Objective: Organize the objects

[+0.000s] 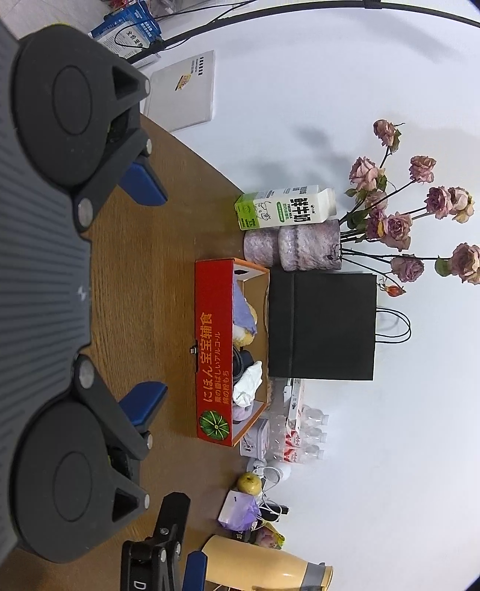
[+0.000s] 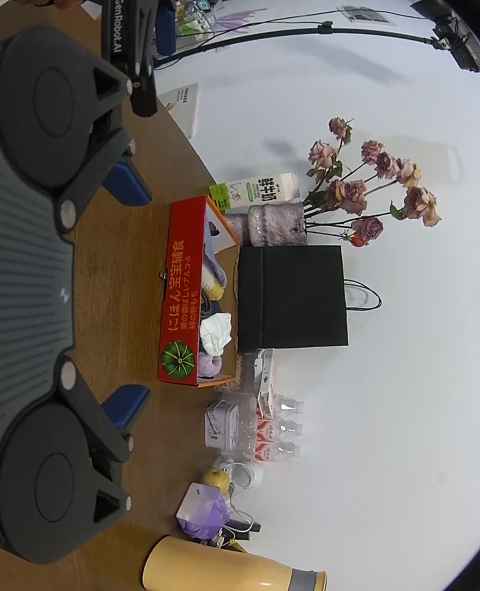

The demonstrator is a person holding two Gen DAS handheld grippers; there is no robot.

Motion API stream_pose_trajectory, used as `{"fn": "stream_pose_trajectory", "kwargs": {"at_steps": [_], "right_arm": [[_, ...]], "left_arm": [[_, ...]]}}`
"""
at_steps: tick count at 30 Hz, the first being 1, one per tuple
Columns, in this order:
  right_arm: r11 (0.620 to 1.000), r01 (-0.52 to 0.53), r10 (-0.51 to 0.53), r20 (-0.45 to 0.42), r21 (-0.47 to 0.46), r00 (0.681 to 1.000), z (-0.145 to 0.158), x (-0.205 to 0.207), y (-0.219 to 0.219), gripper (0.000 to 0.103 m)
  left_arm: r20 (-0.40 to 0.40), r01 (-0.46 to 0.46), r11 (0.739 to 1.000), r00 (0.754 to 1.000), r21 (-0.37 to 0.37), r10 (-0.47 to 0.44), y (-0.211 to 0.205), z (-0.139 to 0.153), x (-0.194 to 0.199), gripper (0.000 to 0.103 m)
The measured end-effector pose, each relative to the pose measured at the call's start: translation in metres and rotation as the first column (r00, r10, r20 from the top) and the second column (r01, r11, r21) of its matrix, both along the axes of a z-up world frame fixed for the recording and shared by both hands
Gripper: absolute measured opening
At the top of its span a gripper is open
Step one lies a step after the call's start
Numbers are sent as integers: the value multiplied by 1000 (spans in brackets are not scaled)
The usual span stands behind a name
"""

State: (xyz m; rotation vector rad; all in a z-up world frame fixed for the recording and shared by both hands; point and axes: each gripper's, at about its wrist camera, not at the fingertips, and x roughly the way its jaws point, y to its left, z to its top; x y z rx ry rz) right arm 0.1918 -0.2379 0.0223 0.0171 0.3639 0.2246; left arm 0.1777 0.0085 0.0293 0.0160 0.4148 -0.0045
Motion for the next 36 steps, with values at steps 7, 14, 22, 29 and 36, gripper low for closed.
{"fn": "stream_pose_trajectory", "kwargs": {"at_steps": [7,14,22,29,36], "right_arm": [[1000,-1,1,10,1,1000,2,-8,-1,103],[1000,-5,5,15,0,1000,3,-12,-1,103],[1000,-6,6,16,-1,1000,3,-13,-1,103],[1000,-8,8,16,-2,1000,3,-14,0,103],[1000,-8,8,16,-3,1000,3,-15,1,103]], "left_arm": [[0,0,1000,1000,-2,0,-1,0,-6,103],[-1,-4,1000,1000,-4,4,0,1,-8,103],[-3,-3,1000,1000,-5,3,1,1,-9,103],[-3,-3,1000,1000,-5,3,1,1,-9,103],[-14,2,1000,1000,-7,-3,2,0,-10,103]]}}
